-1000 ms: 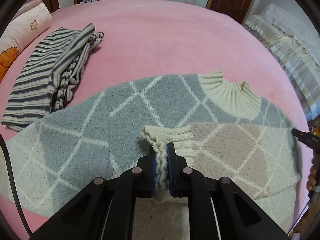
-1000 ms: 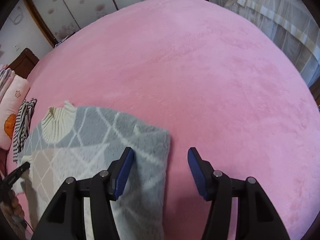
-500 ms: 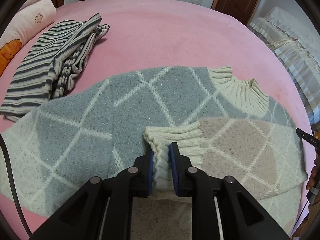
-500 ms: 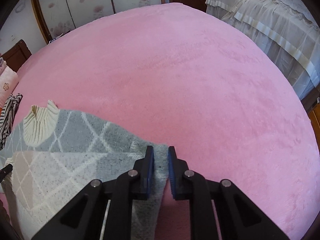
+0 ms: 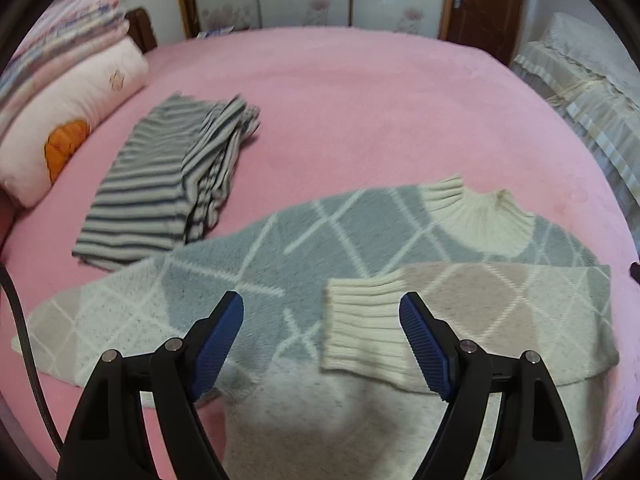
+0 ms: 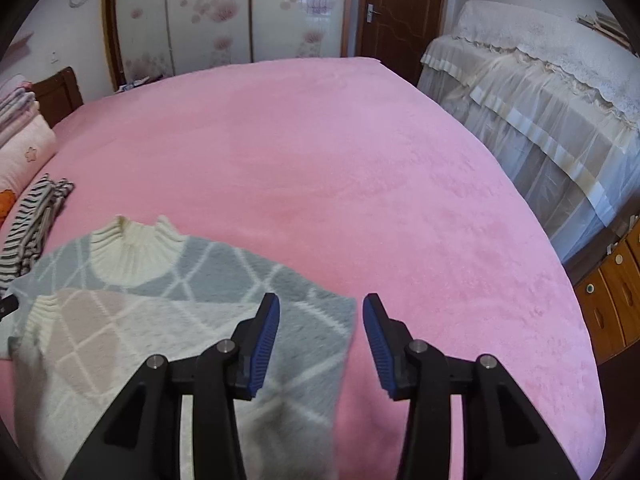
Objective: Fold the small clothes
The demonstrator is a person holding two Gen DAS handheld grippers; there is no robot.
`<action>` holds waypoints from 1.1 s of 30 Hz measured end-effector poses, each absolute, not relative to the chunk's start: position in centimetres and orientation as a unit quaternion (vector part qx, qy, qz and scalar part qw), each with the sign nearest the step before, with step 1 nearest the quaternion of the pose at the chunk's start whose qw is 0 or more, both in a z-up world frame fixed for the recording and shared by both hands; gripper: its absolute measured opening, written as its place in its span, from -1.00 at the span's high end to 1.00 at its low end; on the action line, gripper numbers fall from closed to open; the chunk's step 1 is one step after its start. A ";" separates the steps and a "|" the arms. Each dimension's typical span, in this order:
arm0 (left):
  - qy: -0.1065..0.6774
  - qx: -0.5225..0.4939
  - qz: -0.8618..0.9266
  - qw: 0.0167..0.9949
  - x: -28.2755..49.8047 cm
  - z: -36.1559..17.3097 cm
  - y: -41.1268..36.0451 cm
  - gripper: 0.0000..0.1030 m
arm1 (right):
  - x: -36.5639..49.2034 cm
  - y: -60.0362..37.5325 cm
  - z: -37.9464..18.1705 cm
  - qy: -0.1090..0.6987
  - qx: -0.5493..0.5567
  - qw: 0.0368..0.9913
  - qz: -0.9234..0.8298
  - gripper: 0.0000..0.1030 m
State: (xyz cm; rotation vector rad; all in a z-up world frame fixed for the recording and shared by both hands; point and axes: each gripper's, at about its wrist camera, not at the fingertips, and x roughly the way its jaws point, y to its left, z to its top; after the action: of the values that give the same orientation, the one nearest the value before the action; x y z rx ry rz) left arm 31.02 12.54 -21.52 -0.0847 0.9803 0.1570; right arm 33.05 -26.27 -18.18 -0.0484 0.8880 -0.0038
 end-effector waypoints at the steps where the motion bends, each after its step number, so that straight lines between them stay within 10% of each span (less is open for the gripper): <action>1: 0.462 -0.037 0.067 0.884 30.8 -21.0 11.7 -0.54 | 32.5 -25.6 -18.0 0.430 -0.022 0.902 0.012 0.15; 33: 0.524 -0.042 0.081 0.847 31.1 -30.4 10.3 -0.71 | 25.6 -28.3 -26.1 0.510 -0.015 0.860 0.009 0.20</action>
State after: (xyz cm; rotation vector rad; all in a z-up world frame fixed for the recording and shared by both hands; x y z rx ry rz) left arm 31.14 10.27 -30.39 -0.0895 1.1046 0.1706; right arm 25.55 -28.29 -26.05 -0.0310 1.0710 0.0199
